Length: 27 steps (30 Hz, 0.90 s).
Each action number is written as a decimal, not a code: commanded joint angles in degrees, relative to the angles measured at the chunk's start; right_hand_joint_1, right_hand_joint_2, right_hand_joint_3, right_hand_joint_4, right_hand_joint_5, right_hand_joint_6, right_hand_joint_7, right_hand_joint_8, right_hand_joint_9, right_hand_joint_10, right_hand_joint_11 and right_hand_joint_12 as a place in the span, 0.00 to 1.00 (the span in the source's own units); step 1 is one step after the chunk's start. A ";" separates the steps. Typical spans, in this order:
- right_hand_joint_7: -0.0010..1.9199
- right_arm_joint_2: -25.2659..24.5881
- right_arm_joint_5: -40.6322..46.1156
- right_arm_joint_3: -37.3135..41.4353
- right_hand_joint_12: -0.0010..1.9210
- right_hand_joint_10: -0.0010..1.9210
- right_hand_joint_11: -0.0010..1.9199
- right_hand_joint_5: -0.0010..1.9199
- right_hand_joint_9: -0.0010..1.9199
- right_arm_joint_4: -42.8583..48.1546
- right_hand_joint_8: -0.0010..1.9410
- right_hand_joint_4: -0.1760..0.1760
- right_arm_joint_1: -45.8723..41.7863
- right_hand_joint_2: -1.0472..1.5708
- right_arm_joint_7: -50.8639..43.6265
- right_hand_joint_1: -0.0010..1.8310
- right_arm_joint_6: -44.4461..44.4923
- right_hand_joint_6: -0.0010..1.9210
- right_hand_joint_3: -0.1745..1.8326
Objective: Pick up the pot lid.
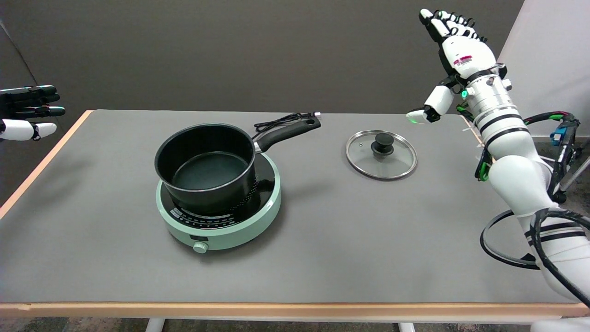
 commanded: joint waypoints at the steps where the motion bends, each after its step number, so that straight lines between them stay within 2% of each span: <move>1: 0.00 1.39 -0.36 0.85 0.00 0.00 0.00 0.00 0.00 -0.68 0.00 1.00 -1.96 0.09 2.10 0.61 2.55 0.00 0.77; 19: 0.01 4.16 -0.47 -0.12 0.01 0.01 0.01 0.01 0.01 -0.77 0.01 1.00 -3.44 0.08 1.66 0.62 2.59 0.01 0.74; 20: 0.01 4.43 -0.73 -2.22 0.01 0.01 0.01 0.01 0.01 3.99 0.01 1.00 -3.17 0.08 1.68 0.62 2.61 0.01 0.74; 21: 0.01 4.65 -0.78 -2.66 0.01 0.01 0.01 0.01 0.01 4.90 0.01 1.00 -3.09 0.08 1.69 0.62 2.60 0.01 0.74; 22: 0.01 4.72 -0.48 -0.22 0.01 0.01 0.01 0.01 0.01 -0.95 0.01 1.00 -3.32 0.08 1.62 0.62 2.42 0.01 0.74; 27: 0.01 5.44 -0.47 -0.64 0.01 0.01 0.01 0.01 0.01 -0.69 0.01 1.00 -3.00 0.08 1.62 0.63 1.70 0.01 0.75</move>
